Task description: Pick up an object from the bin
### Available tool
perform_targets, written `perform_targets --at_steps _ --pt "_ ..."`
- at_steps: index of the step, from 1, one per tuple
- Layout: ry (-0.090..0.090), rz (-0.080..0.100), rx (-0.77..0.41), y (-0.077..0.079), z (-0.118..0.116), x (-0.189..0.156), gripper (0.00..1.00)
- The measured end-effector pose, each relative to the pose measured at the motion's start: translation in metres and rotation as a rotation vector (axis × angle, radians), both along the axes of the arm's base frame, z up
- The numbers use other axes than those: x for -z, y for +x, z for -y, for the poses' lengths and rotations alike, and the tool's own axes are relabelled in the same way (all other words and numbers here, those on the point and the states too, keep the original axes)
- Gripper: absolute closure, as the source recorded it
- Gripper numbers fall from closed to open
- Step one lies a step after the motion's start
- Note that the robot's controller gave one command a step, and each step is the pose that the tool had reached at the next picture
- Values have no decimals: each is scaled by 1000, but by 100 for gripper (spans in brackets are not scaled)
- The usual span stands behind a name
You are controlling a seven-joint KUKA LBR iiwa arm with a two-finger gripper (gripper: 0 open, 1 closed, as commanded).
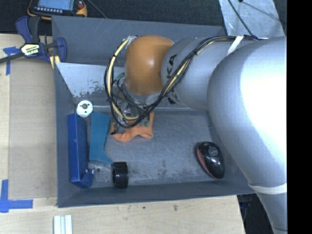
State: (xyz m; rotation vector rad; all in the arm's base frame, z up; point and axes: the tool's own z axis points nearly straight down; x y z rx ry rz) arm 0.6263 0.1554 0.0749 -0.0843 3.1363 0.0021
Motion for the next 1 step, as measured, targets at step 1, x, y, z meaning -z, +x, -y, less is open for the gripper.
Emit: perform_targets --at_steps 1 --pt "0 0 1 0 0 0 0"
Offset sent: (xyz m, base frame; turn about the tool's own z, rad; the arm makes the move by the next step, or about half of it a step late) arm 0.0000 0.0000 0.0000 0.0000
